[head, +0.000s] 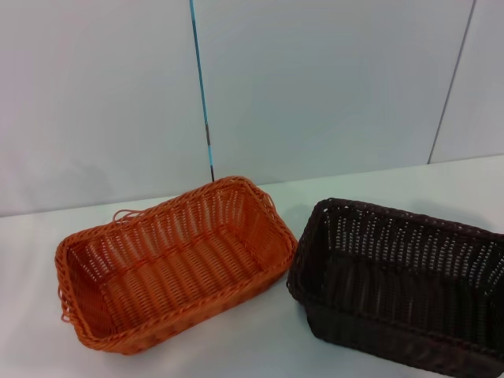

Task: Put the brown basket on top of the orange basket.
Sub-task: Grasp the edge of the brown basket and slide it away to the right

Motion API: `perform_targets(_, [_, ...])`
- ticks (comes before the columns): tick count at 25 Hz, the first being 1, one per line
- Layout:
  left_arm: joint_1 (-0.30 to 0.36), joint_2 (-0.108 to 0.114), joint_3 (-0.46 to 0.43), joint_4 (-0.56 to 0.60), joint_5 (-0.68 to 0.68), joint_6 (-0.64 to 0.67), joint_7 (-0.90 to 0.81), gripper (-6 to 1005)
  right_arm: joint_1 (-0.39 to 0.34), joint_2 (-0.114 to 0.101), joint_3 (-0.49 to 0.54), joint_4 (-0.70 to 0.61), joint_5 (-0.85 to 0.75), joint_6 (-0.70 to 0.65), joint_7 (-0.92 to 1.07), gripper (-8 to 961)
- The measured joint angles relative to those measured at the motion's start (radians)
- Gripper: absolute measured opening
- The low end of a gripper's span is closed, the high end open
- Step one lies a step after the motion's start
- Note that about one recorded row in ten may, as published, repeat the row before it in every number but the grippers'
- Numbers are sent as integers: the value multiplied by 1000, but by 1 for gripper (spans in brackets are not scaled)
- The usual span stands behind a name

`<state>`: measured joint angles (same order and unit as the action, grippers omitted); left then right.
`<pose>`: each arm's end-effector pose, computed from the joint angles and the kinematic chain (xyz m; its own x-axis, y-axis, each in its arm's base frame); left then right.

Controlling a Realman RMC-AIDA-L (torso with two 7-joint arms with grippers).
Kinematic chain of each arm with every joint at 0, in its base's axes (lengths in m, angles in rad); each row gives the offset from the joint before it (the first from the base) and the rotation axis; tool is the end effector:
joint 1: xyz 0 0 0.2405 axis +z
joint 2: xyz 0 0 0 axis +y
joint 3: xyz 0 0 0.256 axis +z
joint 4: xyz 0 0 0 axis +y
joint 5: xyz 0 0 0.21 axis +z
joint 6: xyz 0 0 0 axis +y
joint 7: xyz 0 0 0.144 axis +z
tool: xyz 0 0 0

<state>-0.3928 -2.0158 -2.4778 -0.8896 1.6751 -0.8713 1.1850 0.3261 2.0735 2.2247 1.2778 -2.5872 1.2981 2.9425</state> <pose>-0.3376 0.3853 0.1455 0.3196 0.2911 0.9017 0.9475 -0.0895 -0.3069 0.3300 0.3295 0.0862 -0.0277 0.8461 0.5322 0.9008 -0.2097 0.3803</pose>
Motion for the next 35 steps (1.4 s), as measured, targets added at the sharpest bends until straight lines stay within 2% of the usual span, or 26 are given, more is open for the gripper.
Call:
perform_targets(2, [0,-1,-1,0,0,0,0,856,0,0,0,0,0,1,-2,144])
perform_targets(22, [0,-3,-1,0,0,0,-2,856,-11,-1,21,1,0,18,-10,136])
perform_targets(35, [-1,-4,-1,-2,0,0,-2,856,-54,4,23,82,9,50,-11,135])
